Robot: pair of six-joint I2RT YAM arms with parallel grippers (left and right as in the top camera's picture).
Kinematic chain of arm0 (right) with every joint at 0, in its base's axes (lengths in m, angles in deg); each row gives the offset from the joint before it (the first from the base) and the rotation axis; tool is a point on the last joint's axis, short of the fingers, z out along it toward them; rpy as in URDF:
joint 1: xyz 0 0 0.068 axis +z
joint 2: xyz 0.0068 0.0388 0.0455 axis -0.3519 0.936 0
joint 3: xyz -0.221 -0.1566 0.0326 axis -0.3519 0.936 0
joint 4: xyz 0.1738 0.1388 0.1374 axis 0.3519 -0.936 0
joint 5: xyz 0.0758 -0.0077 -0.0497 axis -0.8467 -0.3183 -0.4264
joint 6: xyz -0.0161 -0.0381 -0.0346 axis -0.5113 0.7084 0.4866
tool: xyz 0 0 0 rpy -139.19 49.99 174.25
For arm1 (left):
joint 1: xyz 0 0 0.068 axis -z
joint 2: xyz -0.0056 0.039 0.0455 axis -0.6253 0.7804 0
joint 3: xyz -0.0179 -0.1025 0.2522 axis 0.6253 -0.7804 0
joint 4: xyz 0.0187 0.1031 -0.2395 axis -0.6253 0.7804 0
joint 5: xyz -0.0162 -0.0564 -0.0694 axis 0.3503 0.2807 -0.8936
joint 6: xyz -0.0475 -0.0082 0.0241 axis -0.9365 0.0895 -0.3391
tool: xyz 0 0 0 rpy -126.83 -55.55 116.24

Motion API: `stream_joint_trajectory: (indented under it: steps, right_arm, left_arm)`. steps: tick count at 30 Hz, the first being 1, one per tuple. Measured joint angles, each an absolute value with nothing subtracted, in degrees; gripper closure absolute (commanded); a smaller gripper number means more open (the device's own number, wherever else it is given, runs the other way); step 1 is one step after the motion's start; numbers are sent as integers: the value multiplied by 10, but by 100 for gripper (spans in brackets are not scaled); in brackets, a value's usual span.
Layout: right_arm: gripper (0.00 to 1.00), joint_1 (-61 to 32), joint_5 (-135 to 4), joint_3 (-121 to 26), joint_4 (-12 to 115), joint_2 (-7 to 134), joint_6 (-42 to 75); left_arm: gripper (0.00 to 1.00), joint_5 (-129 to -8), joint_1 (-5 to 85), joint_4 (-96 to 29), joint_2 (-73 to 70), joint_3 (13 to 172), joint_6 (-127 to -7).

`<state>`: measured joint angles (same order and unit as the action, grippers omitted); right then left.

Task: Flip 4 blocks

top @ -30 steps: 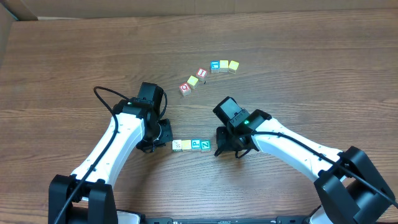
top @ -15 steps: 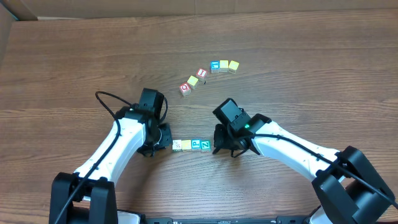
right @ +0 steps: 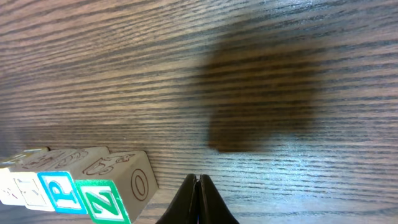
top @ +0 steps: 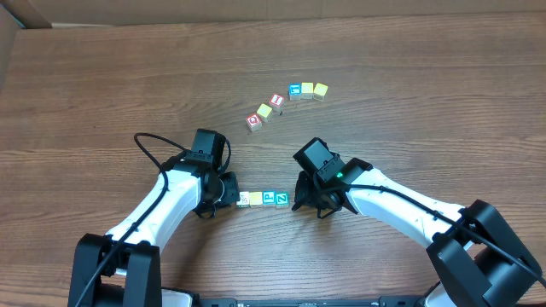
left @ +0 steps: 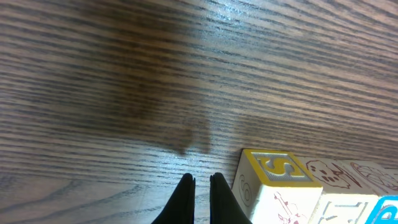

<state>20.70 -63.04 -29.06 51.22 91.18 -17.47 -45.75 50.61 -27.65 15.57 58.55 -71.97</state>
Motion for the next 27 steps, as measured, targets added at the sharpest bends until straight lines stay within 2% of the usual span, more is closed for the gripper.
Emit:
stream_joint_trajectory:
  steps: [27]
  right_arm:
    - [96, 230, -672, -284, 549, 912, -189]
  left_arm:
    - [96, -487, 506, -273, 156, 585, -722]
